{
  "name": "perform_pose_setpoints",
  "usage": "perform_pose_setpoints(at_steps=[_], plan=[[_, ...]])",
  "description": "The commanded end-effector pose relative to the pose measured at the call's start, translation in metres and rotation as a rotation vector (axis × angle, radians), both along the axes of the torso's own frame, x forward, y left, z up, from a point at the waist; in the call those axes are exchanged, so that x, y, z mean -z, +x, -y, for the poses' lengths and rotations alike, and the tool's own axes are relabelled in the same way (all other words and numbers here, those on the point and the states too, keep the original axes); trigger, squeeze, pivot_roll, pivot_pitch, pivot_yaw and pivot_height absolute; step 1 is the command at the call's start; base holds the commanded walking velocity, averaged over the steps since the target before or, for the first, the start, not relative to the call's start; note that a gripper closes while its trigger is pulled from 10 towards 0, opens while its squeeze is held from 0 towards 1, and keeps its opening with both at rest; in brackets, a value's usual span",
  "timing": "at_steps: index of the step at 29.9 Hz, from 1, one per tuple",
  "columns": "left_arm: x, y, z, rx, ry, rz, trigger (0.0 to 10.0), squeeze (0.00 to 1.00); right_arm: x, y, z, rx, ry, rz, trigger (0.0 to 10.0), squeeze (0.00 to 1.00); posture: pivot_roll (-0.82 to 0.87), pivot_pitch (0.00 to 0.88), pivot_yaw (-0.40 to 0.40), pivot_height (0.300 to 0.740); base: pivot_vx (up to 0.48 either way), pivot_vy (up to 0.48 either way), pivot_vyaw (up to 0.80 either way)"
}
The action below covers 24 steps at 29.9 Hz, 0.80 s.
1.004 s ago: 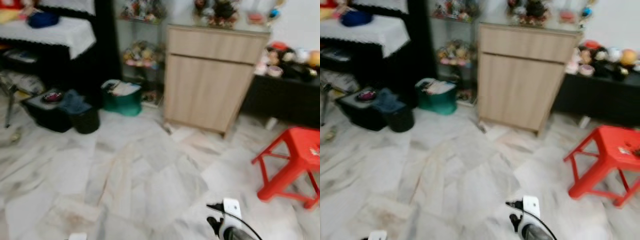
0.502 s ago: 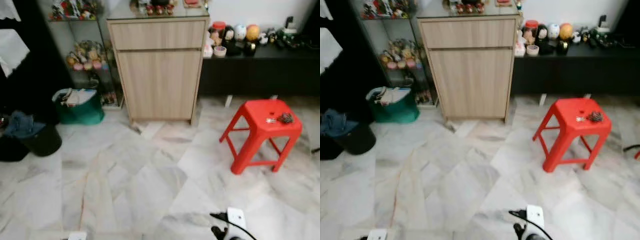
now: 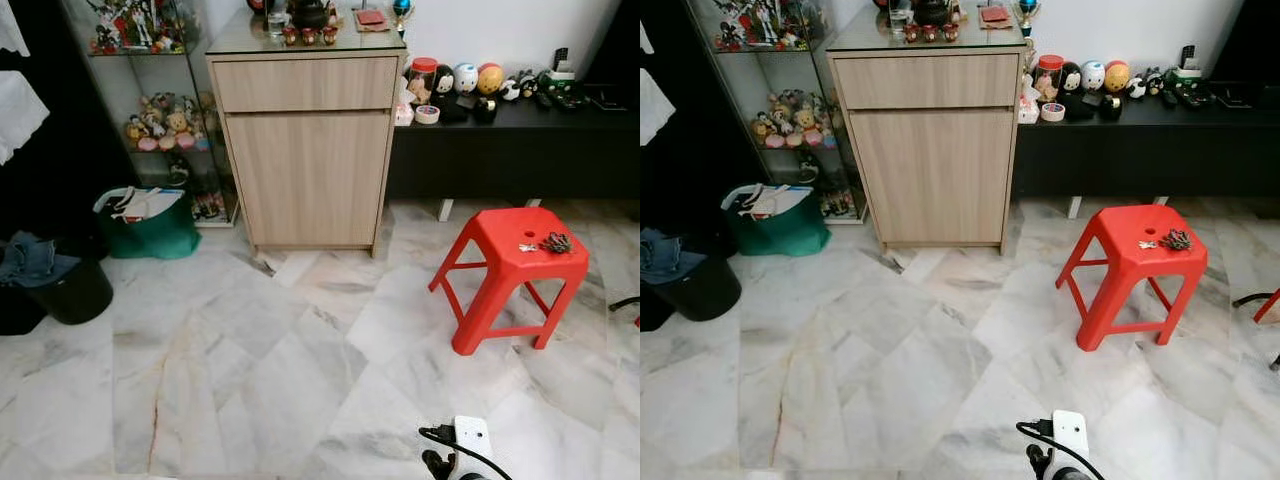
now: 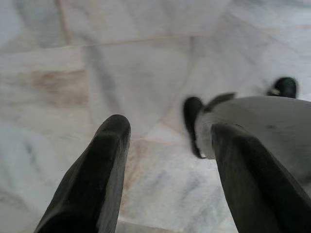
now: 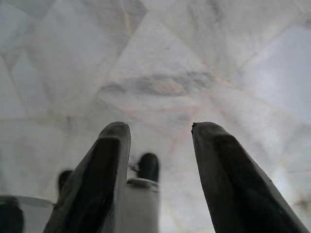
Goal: Hang keys on a hook
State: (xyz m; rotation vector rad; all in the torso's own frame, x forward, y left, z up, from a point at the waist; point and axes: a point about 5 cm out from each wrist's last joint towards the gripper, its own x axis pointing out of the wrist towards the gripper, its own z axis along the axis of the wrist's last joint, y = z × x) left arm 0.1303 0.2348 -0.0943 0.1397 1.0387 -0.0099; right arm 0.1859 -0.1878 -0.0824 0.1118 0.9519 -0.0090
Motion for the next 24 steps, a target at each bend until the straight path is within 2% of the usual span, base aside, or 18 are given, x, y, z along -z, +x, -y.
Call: perform_pose_setpoints(at_steps=[1, 10, 15, 24], plan=[[0.0015, -0.0062, -0.0021, -0.009, 0.007, -0.014, 10.0, 0.0, -0.001, 0.0017, 0.0, -0.017, -0.005, 0.011, 10.0, 0.0, 0.1, 0.0, -0.023, 0.729, 0.0, -0.289, 0.0], [0.0025, -0.0102, -0.0035, -0.13, -0.012, 0.007, 10.0, 0.0, 0.0002, -0.0012, 0.0021, 0.039, -0.003, 0.009, 10.0, 0.0, 0.08, 0.0, -0.01, 0.729, 0.0, -0.298, 0.0], [0.0028, -0.0112, -0.0034, -0.129, -0.013, 0.005, 10.0, 0.0, 0.0009, -0.0029, 0.0029, 0.099, 0.009, 0.019, 10.0, 0.0, 0.08, 0.0, -0.008, 0.729, 0.0, -0.302, 0.0], [0.0031, -0.0123, -0.0025, -0.12, -0.017, 0.007, 10.0, 0.0, 0.0022, -0.0055, 0.0038, 0.108, 0.005, 0.007, 10.0, 0.0, 0.07, 0.0, -0.007, 0.729, 0.0, -0.303, 0.0]])
